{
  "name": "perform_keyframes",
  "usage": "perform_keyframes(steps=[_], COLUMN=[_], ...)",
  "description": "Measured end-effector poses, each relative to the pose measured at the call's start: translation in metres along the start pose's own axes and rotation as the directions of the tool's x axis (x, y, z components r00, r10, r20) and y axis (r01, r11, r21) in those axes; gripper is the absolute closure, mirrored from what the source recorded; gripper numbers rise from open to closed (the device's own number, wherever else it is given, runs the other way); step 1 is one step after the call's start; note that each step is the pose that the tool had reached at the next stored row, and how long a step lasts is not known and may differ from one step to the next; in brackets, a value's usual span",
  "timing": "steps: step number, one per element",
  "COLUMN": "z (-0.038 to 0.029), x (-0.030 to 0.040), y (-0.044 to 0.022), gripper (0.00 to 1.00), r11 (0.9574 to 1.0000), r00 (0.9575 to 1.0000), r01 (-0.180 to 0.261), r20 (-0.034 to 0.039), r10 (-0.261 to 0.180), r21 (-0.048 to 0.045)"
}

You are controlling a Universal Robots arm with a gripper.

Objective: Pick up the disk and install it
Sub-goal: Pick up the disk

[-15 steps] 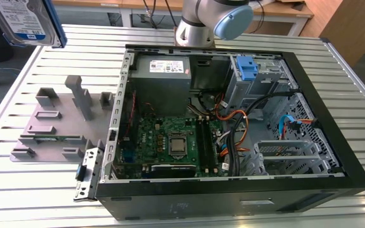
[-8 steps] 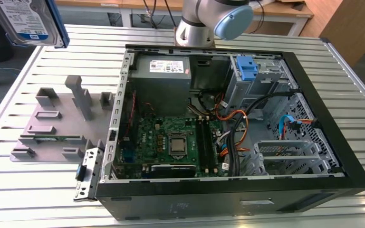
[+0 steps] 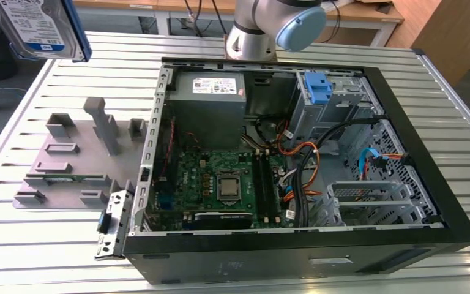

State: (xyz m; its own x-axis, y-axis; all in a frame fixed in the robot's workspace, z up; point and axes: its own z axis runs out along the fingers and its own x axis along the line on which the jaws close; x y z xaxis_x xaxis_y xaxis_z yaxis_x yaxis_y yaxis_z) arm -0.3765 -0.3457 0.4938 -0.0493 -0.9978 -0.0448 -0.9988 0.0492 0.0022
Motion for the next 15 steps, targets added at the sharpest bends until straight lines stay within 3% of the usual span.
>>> perform_keyframes(steps=[9, 15], z=[0.0, 0.0], x=[-0.0001, -0.0003], y=[-0.0021, -0.0072], gripper=[0.65, 0.65], r11=[1.0, 1.0], r00=[1.0, 1.0], r01=[0.0, 0.0], r20=[0.0, 0.0], r10=[0.0, 0.0], r21=[-0.0001, 0.0])
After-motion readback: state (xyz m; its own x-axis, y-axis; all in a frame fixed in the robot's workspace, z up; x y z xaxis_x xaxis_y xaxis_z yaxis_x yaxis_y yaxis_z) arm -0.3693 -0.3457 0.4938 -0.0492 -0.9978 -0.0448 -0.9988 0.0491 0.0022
